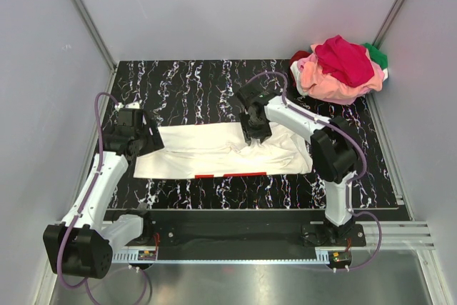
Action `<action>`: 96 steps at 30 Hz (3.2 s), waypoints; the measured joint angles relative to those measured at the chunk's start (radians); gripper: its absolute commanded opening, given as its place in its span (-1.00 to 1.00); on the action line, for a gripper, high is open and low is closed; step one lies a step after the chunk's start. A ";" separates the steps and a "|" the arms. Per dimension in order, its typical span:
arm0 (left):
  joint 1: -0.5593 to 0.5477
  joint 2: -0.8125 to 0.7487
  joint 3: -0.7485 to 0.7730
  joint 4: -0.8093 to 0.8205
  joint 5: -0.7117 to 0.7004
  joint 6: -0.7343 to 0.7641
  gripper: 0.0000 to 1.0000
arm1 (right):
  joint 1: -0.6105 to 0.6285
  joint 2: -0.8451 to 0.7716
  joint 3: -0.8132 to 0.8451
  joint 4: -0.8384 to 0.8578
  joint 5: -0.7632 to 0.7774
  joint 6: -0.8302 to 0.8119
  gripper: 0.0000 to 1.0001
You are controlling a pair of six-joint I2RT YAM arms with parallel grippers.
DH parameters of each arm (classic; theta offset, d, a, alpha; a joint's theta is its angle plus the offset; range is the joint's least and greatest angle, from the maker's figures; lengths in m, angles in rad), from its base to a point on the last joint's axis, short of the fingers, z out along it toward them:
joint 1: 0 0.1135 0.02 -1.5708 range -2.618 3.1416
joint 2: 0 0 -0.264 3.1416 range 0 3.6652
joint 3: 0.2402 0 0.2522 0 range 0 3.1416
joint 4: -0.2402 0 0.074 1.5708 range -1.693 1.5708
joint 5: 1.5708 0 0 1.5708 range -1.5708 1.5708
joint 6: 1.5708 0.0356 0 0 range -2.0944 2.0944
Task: Fold and stack the t-shirts
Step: Fold the tshirt
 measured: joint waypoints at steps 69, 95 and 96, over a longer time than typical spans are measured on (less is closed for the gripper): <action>0.000 0.020 0.000 0.006 0.017 0.006 0.40 | -0.469 0.001 -0.217 0.301 -0.183 0.044 -0.79; 0.000 0.063 -0.001 0.008 0.026 0.007 0.40 | -0.552 0.210 0.244 0.291 -0.254 -0.095 0.25; 0.000 0.068 -0.001 0.010 0.029 0.007 0.41 | -0.552 0.219 0.254 0.291 -0.262 -0.095 0.32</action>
